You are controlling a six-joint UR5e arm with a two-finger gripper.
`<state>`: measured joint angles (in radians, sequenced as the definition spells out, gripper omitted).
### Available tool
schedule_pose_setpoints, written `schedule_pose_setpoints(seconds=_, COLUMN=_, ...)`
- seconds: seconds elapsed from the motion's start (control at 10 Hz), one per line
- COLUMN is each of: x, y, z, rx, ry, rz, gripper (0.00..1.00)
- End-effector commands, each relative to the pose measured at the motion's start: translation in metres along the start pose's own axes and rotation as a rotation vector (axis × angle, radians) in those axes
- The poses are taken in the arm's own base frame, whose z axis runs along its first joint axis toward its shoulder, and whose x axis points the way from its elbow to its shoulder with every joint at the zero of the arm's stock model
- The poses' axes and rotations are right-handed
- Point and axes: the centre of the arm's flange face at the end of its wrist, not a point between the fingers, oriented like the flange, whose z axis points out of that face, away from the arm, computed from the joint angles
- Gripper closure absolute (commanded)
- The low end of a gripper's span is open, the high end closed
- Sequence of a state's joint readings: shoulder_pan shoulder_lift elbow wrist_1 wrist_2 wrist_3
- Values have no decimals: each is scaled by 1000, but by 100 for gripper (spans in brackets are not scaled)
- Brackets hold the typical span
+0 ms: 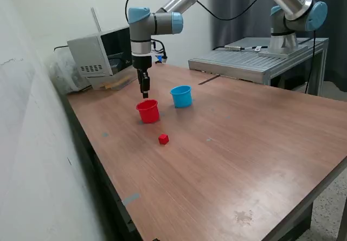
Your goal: Place red objects in the red bin, and blue objects in the blue bin.
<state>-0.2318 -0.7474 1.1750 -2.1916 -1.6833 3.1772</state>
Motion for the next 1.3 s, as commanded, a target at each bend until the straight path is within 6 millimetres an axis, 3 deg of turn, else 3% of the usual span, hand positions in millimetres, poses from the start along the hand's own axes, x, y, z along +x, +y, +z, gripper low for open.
schedule_pose_setpoints(seconds=0.0, x=8, y=-1, z=-1, rx=0, ry=1, rz=-16, gripper=0)
schedule_pose_setpoints(seconds=0.1, x=10, y=4, z=-10, rx=-10, ry=4, rz=-39, gripper=0)
schedule_pose_setpoints(seconds=0.2, x=38, y=3, z=-21, rx=-30, ry=14, rz=-135, gripper=0)
schedule_pose_setpoints(seconds=0.3, x=86, y=-5, z=-37, rx=-56, ry=26, rz=-249, gripper=0)
schedule_pose_setpoints(seconds=0.4, x=98, y=-8, z=-45, rx=-46, ry=40, rz=-299, gripper=0)
schedule_pose_setpoints(seconds=0.5, x=130, y=-16, z=-54, rx=-48, ry=114, rz=-354, gripper=0)
schedule_pose_setpoints(seconds=0.6, x=148, y=-17, z=-58, rx=-59, ry=173, rz=-379, gripper=0)
schedule_pose_setpoints(seconds=0.7, x=166, y=-19, z=-53, rx=-60, ry=183, rz=-411, gripper=0)
schedule_pose_setpoints(seconds=0.9, x=197, y=-27, z=-9, rx=-21, ry=180, rz=-488, gripper=0)
schedule_pose_setpoints(seconds=1.2, x=207, y=-23, z=50, rx=17, ry=180, rz=-495, gripper=0)
